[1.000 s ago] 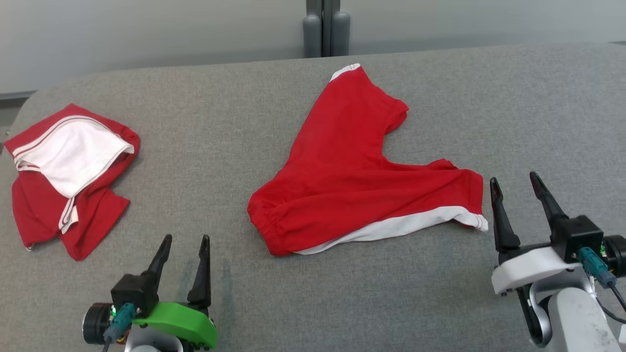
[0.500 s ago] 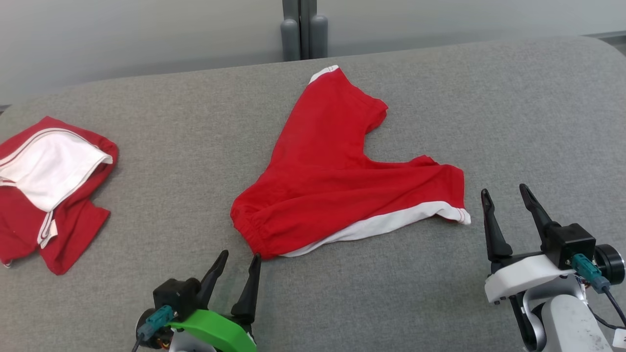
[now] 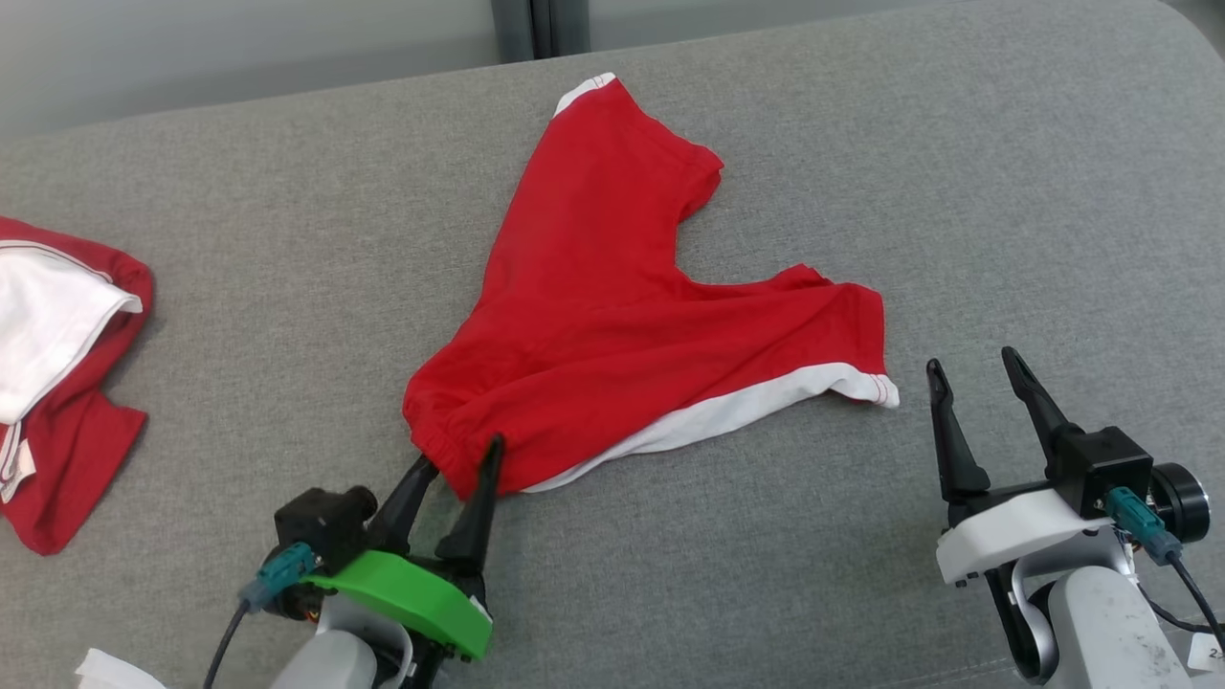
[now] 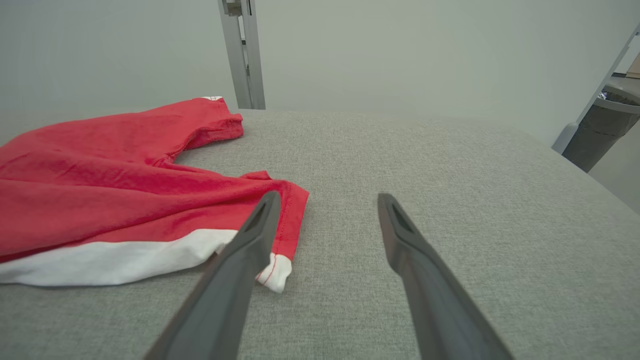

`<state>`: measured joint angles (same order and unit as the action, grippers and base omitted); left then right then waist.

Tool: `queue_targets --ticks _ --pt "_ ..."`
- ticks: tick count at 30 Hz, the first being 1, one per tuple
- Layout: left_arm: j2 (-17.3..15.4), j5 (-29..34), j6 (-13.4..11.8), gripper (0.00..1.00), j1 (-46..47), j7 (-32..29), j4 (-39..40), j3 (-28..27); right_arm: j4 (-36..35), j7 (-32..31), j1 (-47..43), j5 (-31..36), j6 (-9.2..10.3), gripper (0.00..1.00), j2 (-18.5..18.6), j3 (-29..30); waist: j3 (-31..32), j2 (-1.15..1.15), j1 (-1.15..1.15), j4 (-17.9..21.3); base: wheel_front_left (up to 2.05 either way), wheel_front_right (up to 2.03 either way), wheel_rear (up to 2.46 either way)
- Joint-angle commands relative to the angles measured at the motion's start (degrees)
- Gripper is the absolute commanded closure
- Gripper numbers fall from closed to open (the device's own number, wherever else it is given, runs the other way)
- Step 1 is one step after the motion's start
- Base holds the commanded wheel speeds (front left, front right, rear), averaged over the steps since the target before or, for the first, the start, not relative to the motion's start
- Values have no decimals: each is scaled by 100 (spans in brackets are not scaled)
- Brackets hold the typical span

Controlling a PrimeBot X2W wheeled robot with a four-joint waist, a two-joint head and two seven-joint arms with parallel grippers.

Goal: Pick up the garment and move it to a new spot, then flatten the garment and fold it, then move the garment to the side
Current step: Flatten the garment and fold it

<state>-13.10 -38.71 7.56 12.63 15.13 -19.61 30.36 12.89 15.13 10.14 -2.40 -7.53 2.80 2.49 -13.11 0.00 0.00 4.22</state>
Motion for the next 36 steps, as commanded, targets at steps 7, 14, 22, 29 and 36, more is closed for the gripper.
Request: queue_targets --ticks 7,14,22,29,36 --pt "-191 72 -14 100 318 2 309 -200 9 1 152 -98 8 0 20 -140 -259 0 0 31 0 0 0" --pt "-472 121 -14 100 952 2 20 -84 87 1 371 -185 9 0 21 -354 -625 0 0 116 0 0 0" --pt "-710 192 -14 100 1532 2 -628 -29 30 1 596 -366 8 0 23 -534 -959 0 0 314 0 0 0" --pt "-611 236 -14 0 1341 -1 -1002 12 96 2 590 -428 8 0 22 -495 -783 0 0 297 0 0 0" --pt "-396 258 -14 0 910 -1 -970 -256 191 1 433 -396 8 0 22 -400 -302 0 0 78 0 0 0"
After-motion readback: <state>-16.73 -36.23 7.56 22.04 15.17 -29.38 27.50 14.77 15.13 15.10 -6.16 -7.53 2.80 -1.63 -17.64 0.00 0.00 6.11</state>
